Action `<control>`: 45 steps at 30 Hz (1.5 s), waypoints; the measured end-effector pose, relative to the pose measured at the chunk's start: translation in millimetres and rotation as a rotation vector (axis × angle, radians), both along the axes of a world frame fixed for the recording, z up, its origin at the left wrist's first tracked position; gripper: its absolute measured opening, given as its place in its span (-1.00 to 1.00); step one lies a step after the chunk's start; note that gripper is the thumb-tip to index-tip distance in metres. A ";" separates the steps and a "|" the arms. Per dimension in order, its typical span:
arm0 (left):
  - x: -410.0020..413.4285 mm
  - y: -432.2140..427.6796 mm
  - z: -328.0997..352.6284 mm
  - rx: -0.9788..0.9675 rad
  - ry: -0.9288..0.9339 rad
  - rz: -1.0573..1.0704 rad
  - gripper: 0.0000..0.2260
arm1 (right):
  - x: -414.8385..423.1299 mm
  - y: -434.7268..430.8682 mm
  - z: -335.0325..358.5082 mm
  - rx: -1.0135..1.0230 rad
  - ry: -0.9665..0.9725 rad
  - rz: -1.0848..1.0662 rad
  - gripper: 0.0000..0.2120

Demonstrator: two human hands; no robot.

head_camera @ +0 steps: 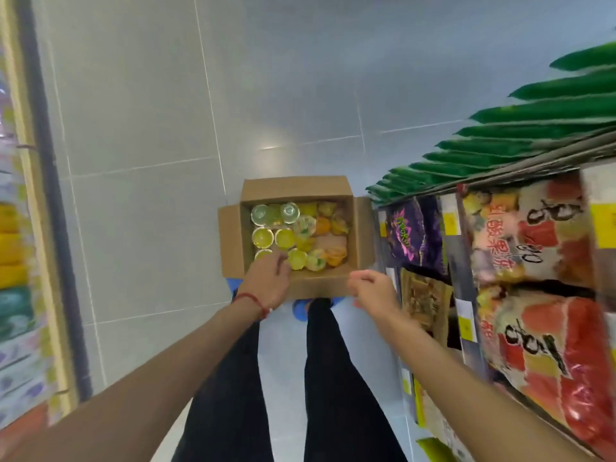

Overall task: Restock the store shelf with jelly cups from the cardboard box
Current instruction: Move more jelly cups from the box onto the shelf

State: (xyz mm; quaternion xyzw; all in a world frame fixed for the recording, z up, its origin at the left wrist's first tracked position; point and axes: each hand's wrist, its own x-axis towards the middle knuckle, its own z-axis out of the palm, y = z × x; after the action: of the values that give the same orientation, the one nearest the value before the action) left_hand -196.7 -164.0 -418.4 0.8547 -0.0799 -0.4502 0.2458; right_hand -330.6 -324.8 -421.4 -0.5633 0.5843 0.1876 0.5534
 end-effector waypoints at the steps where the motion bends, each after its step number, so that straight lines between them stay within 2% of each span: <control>1: -3.4 2.6 -19.8 0.015 0.024 0.004 -0.73 | -2.1 1.9 -20.6 0.019 0.023 -0.029 -0.79; 5: -11.1 14.7 -91.9 0.085 0.112 0.024 -0.71 | -12.0 11.2 -84.3 0.075 0.111 -0.153 -0.80; 8: -13.0 23.5 -150.5 0.155 0.134 -0.003 -0.63 | -17.9 19.5 -135.7 0.084 0.151 -0.152 -0.75; 10: -11.1 25.3 -181.0 0.184 0.144 -0.010 -0.71 | -17.3 22.0 -164.9 0.070 0.160 -0.140 -0.72; 15: -3.1 23.8 -263.2 0.223 0.125 -0.047 -0.77 | -6.0 18.9 -244.2 -0.002 0.145 -0.175 -0.82; 20: 4.8 14.1 -333.4 0.256 0.122 -0.140 -0.72 | 13.0 9.2 -325.4 -0.090 0.154 0.036 -0.76; 22: 3.4 8.9 -362.3 0.250 0.131 -0.175 -0.72 | 19.8 3.4 -358.4 -0.118 0.183 0.136 -0.70; 28: -10.1 -19.6 -434.7 0.174 0.189 -0.387 -0.57 | 23.5 -10.6 -443.0 -0.063 0.320 0.314 -0.31; 33: -21.3 -46.4 -476.0 0.197 0.048 -0.730 -0.37 | 9.3 -16.9 -484.6 -0.110 0.354 0.498 -0.22; 38: -27.5 -68.1 -490.5 0.228 -0.171 -0.969 -0.48 | 2.1 -25.3 -502.1 -0.125 0.277 0.539 -0.10; 40: -31.2 -74.8 -491.4 0.230 -0.169 -1.044 -0.47 | 1.5 -26.4 -504.2 -0.133 0.263 0.561 -0.08; 45: -39.3 -85.4 -499.1 0.317 -0.089 -1.112 -0.29 | 2.2 -30.2 -506.2 -0.174 0.286 0.621 -0.13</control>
State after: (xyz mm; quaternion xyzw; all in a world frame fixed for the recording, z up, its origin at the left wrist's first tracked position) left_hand -236.0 -249.4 -917.4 0.7288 -0.4586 -0.4819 -0.1623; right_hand -328.4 -355.0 -927.6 -0.7270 0.4707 0.3734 0.3325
